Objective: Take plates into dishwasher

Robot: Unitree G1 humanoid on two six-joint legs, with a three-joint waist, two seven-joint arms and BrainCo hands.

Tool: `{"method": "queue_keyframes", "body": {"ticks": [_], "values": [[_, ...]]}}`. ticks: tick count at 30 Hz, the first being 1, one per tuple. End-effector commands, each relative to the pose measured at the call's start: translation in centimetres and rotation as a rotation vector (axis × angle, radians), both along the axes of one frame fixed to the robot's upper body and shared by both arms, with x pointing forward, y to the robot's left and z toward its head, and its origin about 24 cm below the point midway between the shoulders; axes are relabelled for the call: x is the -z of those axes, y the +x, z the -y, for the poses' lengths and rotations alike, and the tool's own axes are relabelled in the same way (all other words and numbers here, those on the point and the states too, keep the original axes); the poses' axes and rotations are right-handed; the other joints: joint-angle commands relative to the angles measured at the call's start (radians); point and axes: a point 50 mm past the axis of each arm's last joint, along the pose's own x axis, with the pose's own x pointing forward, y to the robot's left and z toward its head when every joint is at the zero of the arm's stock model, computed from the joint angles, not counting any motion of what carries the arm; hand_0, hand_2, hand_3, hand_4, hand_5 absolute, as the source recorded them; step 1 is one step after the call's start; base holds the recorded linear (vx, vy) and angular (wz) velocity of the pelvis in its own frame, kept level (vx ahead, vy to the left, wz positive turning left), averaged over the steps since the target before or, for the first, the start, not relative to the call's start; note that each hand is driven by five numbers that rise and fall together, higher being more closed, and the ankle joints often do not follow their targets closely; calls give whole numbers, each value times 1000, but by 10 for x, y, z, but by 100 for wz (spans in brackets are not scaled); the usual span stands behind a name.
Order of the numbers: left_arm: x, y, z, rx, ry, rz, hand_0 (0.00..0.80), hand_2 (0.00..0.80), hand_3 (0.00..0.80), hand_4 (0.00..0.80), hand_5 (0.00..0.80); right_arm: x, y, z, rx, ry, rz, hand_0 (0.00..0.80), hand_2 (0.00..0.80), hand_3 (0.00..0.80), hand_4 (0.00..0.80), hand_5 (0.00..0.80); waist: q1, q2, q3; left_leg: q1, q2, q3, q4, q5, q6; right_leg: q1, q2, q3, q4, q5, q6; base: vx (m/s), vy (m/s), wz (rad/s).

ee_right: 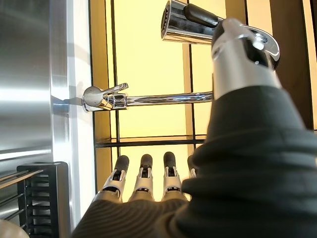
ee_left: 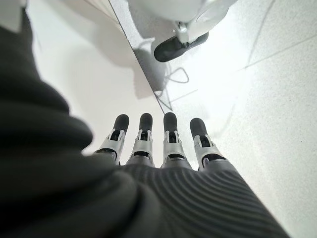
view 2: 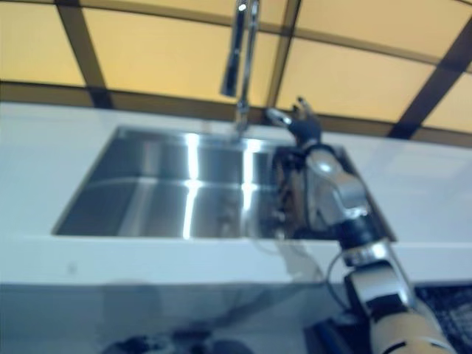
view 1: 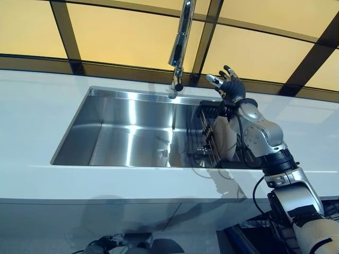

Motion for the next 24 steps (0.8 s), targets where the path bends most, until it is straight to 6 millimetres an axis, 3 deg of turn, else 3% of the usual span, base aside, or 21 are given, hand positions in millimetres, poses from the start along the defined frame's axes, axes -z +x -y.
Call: {"method": "queue_keyframes", "body": {"ticks": [1, 17, 24], "values": [[-2, 24, 18, 52, -26, 56, 0, 0, 0, 0, 0, -63, 4, 13, 113, -19, 238, 0, 0, 0, 0, 0, 46, 9, -12, 28, -61, 30, -5, -96, 50, 20, -62, -17, 121, 28, 63, 7, -14, 6], [-3, 9, -3, 48, 33, 3, 0, 0, 0, 0, 0, -103, -5, 55, 315, -46, 324, 0, 0, 0, 0, 0, 52, -5, -24, 34, -63, 1, -5, -95, 52, 12, -70, -31, 157, 44, 74, 19, -12, 11], [-4, 10, -3, 54, 25, 19, 0, 0, 0, 0, 0, -100, -1, 74, 382, -79, 221, 0, 0, 0, 0, 0, 48, -14, -31, 36, -56, 11, -5, -96, 50, 6, -66, -24, 167, 38, 74, 6, -18, 0]]}}
